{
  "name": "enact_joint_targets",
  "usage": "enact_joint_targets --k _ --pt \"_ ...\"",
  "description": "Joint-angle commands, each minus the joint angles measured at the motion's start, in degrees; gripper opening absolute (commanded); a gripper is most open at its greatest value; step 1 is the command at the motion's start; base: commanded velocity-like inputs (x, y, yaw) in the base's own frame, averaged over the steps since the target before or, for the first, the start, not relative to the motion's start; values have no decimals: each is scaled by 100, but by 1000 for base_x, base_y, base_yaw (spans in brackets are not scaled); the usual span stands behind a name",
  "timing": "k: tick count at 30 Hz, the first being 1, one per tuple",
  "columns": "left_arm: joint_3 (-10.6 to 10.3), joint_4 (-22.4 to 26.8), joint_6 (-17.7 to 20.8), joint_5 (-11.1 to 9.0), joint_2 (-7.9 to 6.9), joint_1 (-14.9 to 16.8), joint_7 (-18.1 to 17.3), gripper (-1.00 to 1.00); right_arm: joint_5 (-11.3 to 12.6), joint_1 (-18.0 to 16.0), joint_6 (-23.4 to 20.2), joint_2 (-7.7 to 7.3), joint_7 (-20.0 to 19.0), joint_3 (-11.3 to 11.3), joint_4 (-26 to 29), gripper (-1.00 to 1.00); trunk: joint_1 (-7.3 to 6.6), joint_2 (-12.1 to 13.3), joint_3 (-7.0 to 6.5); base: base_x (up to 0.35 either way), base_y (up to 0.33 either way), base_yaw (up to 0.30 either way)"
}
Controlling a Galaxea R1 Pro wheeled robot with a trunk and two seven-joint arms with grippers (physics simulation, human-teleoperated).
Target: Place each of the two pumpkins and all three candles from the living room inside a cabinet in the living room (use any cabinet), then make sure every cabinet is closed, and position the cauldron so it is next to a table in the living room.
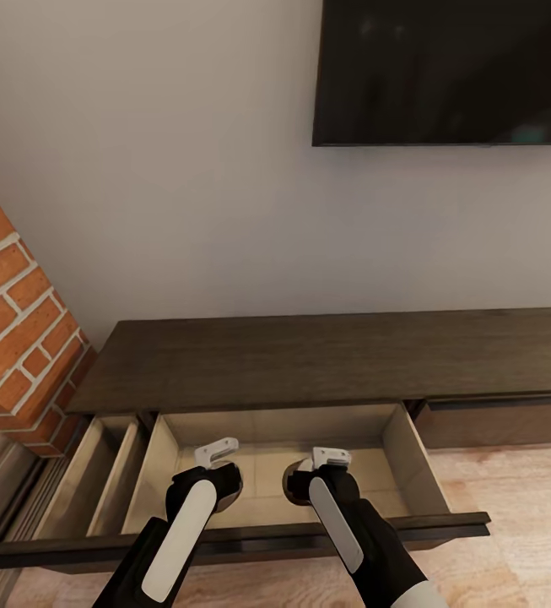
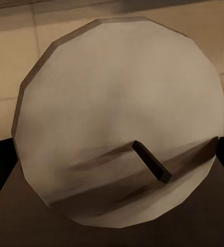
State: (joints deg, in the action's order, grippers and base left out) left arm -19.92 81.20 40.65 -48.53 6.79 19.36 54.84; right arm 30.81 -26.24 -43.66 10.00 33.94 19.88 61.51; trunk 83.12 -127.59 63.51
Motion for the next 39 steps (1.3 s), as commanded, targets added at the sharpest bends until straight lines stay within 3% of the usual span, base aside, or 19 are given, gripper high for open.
enact_joint_targets --k 1,25,39 --pt "-4 5 13 -44 -1 6 52 -100 57 -4 -5 0 53 7 4 -100 -1 -2 5 0 0 0" --pt "-12 8 15 -43 7 5 48 -100 57 -4 -3 0 54 7 2 -100 -1 -2 5 38 -7 0" --pt "-12 7 13 -42 7 3 62 -100 57 -152 15 0 57 2 -311 -100 219 -403 184 0 0 0"
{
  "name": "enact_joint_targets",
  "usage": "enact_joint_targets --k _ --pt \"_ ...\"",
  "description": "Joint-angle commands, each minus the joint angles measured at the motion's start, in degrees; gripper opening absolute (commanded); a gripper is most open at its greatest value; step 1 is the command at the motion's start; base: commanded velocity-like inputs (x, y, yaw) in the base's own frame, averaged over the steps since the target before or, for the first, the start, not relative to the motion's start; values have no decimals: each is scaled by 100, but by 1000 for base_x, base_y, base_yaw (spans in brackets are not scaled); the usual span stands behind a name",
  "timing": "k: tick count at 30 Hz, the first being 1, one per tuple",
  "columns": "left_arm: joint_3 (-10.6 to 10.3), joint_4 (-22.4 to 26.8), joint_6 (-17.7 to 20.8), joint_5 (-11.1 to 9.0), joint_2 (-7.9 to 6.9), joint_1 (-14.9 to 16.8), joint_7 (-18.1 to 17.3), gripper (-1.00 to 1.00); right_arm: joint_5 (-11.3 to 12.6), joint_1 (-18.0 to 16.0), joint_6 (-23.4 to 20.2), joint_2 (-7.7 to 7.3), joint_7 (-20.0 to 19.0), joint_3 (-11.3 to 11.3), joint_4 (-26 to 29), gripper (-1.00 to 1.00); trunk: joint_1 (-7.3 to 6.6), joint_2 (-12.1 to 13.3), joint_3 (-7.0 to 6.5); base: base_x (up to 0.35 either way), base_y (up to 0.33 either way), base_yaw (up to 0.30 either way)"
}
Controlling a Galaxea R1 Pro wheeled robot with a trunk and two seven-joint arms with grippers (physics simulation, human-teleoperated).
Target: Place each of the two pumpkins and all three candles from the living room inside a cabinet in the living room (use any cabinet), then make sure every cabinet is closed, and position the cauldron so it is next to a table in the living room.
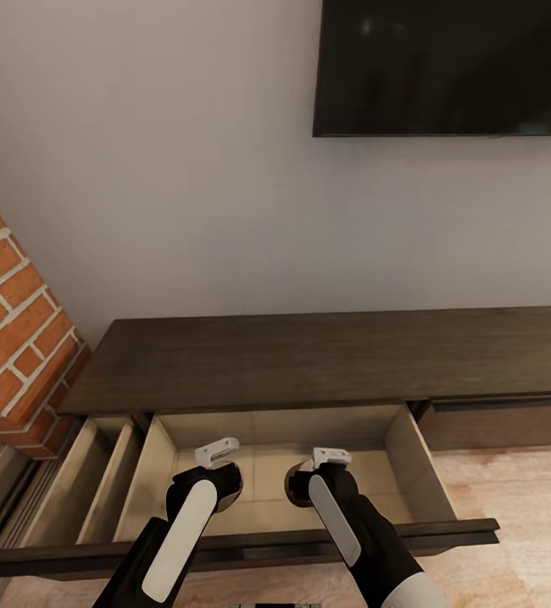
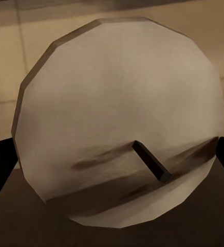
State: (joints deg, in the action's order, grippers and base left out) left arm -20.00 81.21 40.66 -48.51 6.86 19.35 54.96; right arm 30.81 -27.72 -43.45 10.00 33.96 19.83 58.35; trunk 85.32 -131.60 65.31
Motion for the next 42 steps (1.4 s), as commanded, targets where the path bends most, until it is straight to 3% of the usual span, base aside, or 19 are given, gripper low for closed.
enact_joint_targets --k 1,13,14,20,21,31,39,42 --pt "-4 5 12 -44 0 4 50 -100 57 -4 -6 0 56 6 3 -100 -1 -2 5 0 0 0" --pt "-4 9 5 -44 0 3 50 -100 57 -5 -6 0 52 5 1 -100 -1 -2 5 0 0 0" --pt "-4 9 5 -44 0 5 50 -100 57 -5 -6 0 51 4 1 100 -1 -2 5 0 0 0" --pt "1 56 4 -44 0 4 49 -100 60 -5 -6 0 50 3 1 100 -1 -2 5 0 0 0" --pt "0 64 4 -44 0 3 50 100 62 -5 -6 0 50 3 1 100 -1 -2 5 0 0 0" --pt "-2 105 9 -44 0 3 76 100 63 -5 -6 0 50 3 1 100 -1 -2 5 0 0 0" --pt "10 113 46 -36 0 13 93 100 59 -5 -6 0 50 3 1 100 -177 319 -139 0 0 0" --pt "30 109 79 -68 -6 150 95 100 62 -5 -6 0 50 3 1 100 -243 439 -193 0 0 0"
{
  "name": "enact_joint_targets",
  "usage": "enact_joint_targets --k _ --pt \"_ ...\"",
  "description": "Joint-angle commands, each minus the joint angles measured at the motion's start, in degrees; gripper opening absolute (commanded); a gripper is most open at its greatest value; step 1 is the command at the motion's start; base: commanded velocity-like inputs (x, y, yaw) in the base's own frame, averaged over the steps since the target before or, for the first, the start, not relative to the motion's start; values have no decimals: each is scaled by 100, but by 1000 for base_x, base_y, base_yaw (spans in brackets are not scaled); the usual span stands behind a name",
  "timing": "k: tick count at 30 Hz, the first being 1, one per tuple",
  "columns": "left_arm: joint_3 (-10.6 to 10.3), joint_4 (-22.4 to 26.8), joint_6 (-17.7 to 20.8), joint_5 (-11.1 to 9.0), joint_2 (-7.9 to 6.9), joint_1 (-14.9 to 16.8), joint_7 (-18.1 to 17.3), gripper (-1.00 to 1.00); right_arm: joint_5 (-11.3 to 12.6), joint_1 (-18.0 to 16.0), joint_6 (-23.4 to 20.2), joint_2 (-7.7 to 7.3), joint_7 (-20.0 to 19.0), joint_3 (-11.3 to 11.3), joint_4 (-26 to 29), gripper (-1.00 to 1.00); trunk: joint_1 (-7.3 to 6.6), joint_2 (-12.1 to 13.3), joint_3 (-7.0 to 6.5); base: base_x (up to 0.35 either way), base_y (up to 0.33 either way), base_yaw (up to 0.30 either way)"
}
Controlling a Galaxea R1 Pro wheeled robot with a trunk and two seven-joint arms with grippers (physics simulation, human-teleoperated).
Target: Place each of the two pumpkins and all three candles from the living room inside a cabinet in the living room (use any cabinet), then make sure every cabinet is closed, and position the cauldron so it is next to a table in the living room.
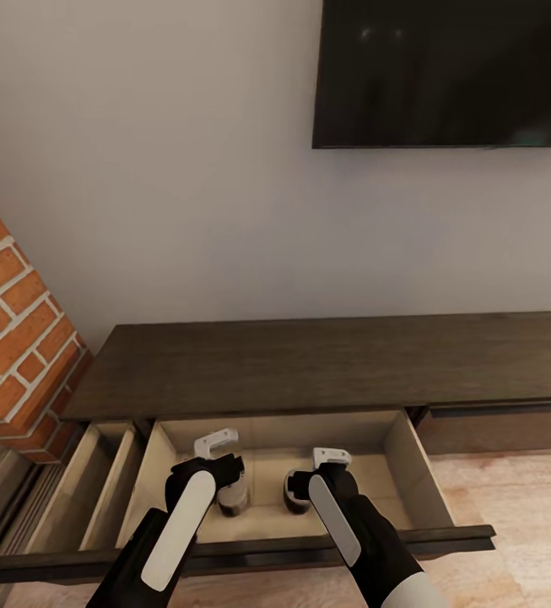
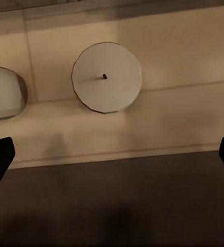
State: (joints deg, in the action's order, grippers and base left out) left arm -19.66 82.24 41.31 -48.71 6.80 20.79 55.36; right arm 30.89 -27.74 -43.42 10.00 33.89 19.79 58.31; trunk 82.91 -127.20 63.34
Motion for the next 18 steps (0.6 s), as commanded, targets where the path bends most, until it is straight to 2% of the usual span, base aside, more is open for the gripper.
enact_joint_targets --k 1,5,9,18 --pt "-2 5 16 -52 -1 16 52 100 55 -4 -9 0 56 7 5 100 -23 39 -14 0 0 0" --pt "5 3 32 -75 -3 52 39 100 53 -4 -9 0 56 7 5 100 -111 200 -85 -15 0 0" --pt "6 3 34 -84 -9 56 29 100 49 -4 -9 0 54 7 5 100 -199 360 -157 -210 0 0" --pt "13 3 35 -86 -10 65 27 100 64 -4 -9 0 29 -10 17 100 -397 721 -319 -119 0 0"
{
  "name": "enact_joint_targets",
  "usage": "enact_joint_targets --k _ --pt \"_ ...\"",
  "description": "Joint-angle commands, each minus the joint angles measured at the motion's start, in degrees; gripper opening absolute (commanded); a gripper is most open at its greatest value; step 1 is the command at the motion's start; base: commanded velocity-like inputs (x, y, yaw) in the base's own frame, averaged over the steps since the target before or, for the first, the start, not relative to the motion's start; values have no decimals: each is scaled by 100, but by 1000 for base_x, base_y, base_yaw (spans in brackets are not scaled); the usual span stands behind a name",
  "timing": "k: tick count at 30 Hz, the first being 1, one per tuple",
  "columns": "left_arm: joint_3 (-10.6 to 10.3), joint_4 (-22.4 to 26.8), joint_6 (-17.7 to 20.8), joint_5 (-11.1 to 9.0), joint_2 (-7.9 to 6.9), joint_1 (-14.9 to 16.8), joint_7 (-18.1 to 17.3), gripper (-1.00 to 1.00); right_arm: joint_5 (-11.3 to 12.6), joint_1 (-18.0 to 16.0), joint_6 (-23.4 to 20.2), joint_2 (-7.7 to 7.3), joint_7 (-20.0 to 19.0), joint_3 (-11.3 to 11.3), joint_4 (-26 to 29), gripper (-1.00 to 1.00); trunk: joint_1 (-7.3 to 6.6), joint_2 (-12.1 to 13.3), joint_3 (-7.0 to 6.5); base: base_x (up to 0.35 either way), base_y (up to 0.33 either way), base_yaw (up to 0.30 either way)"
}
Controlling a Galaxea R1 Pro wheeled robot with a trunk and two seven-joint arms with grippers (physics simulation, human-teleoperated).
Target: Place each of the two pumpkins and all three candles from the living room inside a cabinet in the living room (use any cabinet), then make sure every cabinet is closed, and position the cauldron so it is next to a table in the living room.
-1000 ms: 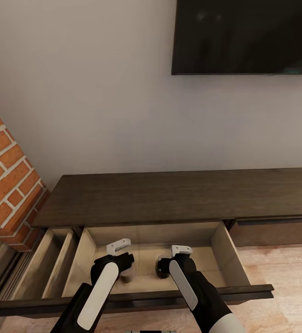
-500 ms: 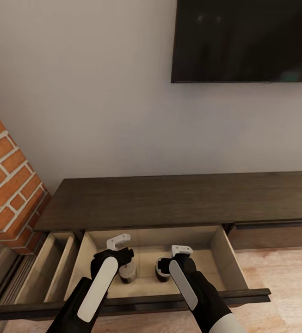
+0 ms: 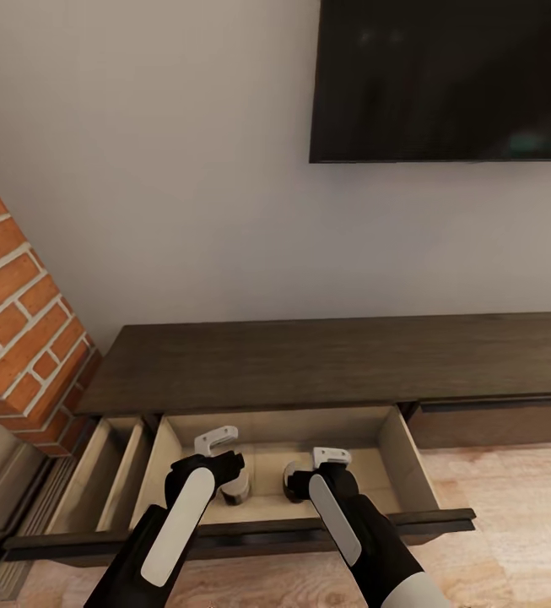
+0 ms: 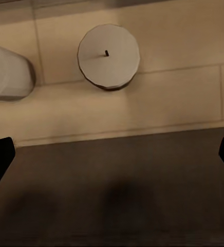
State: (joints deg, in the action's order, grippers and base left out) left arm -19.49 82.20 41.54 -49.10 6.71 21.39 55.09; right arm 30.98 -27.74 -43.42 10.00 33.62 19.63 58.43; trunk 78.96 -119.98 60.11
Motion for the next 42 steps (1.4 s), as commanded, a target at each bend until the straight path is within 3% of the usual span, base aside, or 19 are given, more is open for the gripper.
enact_joint_targets --k 1,18,21,25,34,42 --pt "-3 6 12 -47 1 5 54 100 59 -4 -13 0 48 2 10 100 -24 39 -14 -55 0 0" --pt "-3 6 12 -49 5 5 54 100 59 -4 1 0 30 16 49 100 -398 721 -319 -68 0 0" --pt "-100 -91 -85 46 15 -67 -43 100 -44 -8 96 -70 -67 -15 -49 100 -397 720 -318 0 0 0" --pt "-162 -220 -216 169 43 -60 -172 100 -149 -31 225 -5 -152 -32 -177 100 -419 760 -336 0 0 0" --pt "126 30 78 -111 41 -56 120 100 118 -39 516 -67 -161 40 105 100 -595 1081 -480 0 0 0" --pt "142 27 332 -291 34 -47 163 100 118 -39 774 -68 -172 41 108 100 -770 1402 -624 0 0 0"
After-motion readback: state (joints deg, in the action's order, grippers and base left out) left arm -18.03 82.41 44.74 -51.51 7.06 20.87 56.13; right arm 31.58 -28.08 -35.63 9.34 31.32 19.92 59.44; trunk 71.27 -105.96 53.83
